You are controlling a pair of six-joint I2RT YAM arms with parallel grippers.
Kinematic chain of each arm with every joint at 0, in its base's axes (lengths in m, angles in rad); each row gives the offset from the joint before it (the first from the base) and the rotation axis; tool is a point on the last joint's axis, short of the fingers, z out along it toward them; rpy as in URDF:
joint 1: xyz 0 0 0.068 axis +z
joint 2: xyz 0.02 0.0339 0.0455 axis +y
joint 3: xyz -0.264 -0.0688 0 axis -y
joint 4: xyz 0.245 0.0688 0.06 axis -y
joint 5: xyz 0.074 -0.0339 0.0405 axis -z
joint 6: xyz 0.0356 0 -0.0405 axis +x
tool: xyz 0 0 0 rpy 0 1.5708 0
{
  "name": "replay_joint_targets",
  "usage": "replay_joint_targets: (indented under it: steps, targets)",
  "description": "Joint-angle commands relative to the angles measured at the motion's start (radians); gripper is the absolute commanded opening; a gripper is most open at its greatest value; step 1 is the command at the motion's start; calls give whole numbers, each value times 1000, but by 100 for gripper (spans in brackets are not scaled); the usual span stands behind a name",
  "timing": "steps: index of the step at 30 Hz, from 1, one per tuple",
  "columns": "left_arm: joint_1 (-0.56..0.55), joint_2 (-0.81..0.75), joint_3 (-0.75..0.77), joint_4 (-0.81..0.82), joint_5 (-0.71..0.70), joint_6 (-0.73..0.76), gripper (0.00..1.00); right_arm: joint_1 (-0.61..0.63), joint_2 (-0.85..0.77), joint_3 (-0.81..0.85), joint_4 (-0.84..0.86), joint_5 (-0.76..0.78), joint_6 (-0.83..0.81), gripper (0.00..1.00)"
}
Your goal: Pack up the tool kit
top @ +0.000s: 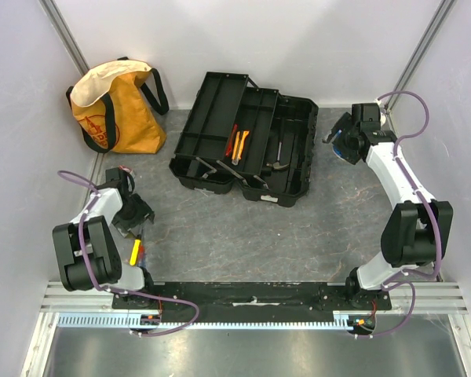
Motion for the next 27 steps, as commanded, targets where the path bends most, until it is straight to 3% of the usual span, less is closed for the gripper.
replay_joint_targets:
  steps: [1, 6, 12, 16, 18, 23, 27]
  targets:
    - [-5, 9, -4, 25, 61, -23, 72, -6, 12, 39, 26, -15, -5, 80]
    - [-28, 73, 10, -7, 90, -24, 50, -8, 17, 36, 33, -35, -2, 79]
    - [-80, 133, 39, -36, 74, -18, 39, -8, 3, 21, 38, -42, -2, 79]
    - [-115, 156, 59, -41, 69, -30, 27, -8, -6, 10, 42, -47, -1, 78]
    - [-125, 162, 67, -41, 76, -47, 17, -6, -11, 5, 45, -52, -1, 78]
    - [-135, 182, 91, -35, 100, -75, 4, -6, -20, -1, 49, -55, -1, 77]
    - [-138, 199, 108, -22, 126, -92, 2, -6, -29, -8, 55, -59, 1, 77]
